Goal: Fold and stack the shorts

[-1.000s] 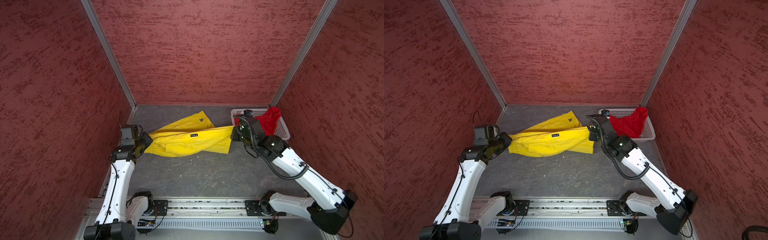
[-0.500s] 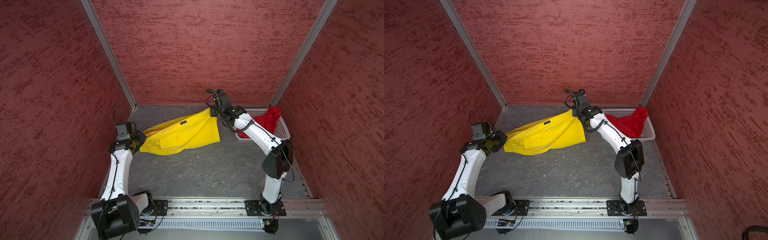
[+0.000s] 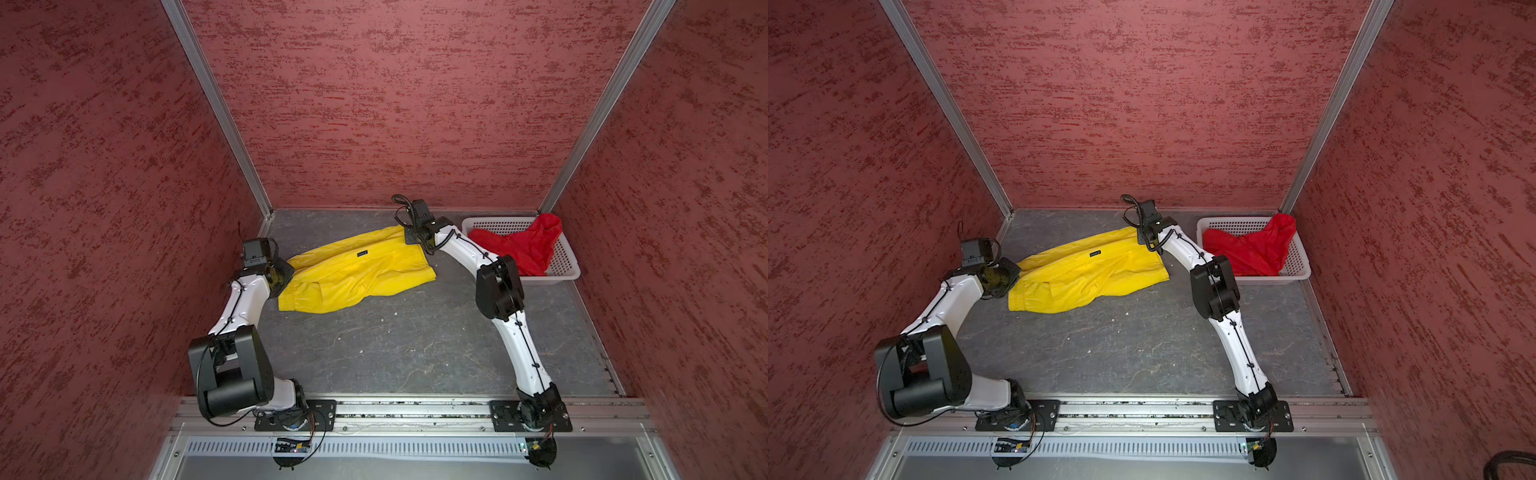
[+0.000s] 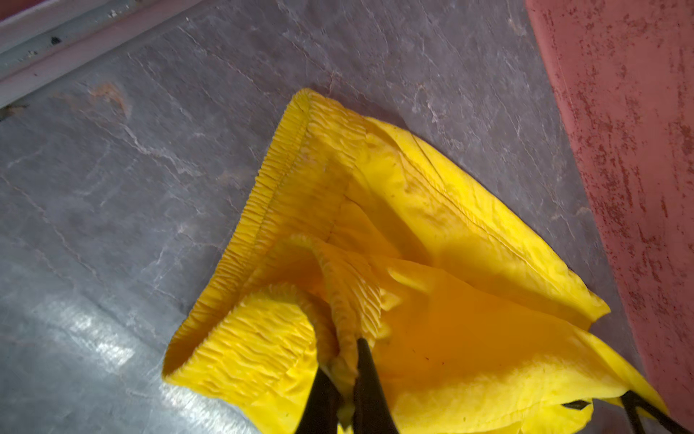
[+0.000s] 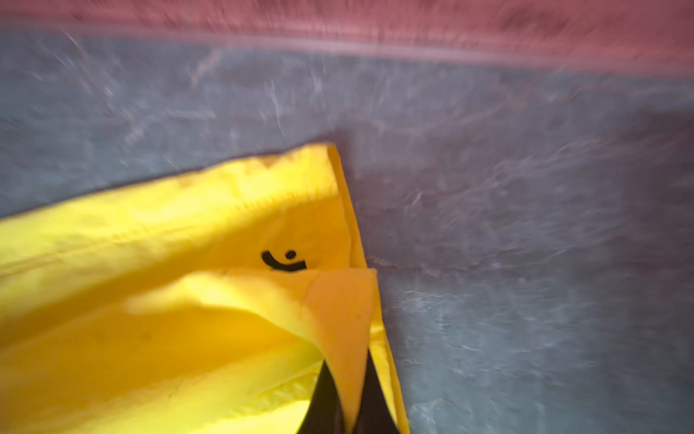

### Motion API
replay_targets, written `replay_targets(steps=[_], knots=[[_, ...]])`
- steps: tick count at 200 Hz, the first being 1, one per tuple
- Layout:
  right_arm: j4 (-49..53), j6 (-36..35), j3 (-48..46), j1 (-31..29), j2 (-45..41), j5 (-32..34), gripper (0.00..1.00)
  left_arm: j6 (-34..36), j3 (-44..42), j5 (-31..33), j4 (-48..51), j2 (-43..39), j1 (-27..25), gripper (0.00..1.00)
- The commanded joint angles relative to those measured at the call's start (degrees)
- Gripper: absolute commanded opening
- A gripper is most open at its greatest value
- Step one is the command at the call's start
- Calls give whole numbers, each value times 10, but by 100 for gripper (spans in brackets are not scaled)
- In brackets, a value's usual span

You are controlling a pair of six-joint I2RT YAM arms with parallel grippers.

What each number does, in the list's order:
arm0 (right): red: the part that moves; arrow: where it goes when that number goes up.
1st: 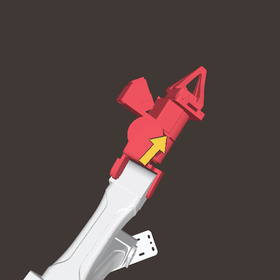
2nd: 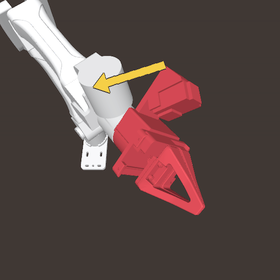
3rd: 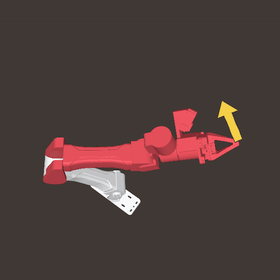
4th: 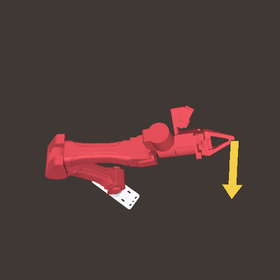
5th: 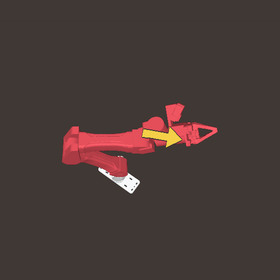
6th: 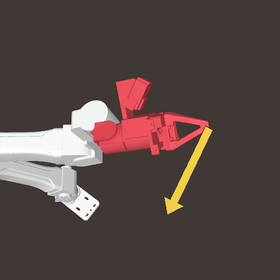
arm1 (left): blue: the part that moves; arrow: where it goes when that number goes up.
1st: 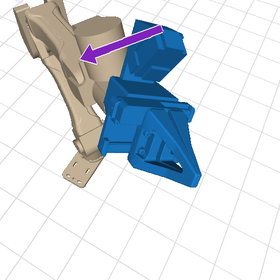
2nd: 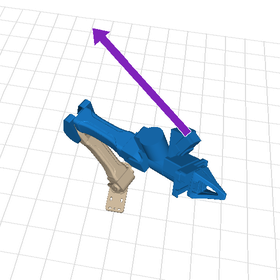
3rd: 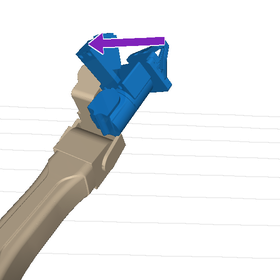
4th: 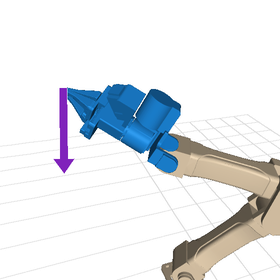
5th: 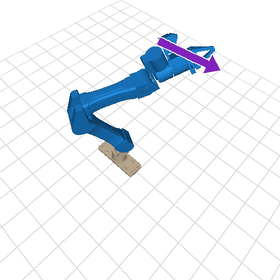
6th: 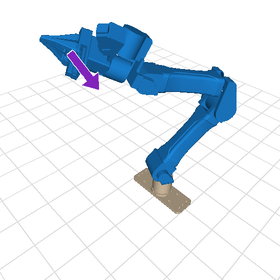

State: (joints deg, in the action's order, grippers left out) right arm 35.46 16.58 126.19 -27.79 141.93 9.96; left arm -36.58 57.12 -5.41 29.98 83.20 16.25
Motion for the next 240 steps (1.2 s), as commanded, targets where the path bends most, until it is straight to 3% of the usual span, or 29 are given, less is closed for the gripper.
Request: replay_targets(steps=[1,6,16,20,40,94,165,186,199,208,226,240], knots=[[-34,12,14,15,7,-12,0,-3,28,43,-21,32,1,0],[-37,14,14,17,11,-16,2,-4,32,45,-22,39,1,0],[-41,18,14,20,15,-28,32,-7,36,47,-26,55,1,0],[-41,21,12,22,15,-30,39,-9,37,48,-27,61,0,0],[-43,27,-15,22,-2,-39,51,-12,48,57,-36,79,-4,0],[-157,79,-302,12,-189,-59,57,-15,84,58,-35,114,-15,0],[-203,143,-457,-19,-244,-89,59,-13,113,38,-37,156,-49,0],[-207,159,-483,-30,-253,-92,58,-15,111,33,-41,156,-58,0],[-213,174,-507,-36,-261,-93,52,-15,110,28,-41,155,-60,0],[-222,187,-528,-38,-269,-97,43,-15,109,24,-41,153,-62,0],[-249,209,-587,-41,-301,-95,14,-15,105,14,-39,146,-65,0],[-248,217,-631,-41,-334,-82,3,-13,98,9,-39,135,-67,0]])
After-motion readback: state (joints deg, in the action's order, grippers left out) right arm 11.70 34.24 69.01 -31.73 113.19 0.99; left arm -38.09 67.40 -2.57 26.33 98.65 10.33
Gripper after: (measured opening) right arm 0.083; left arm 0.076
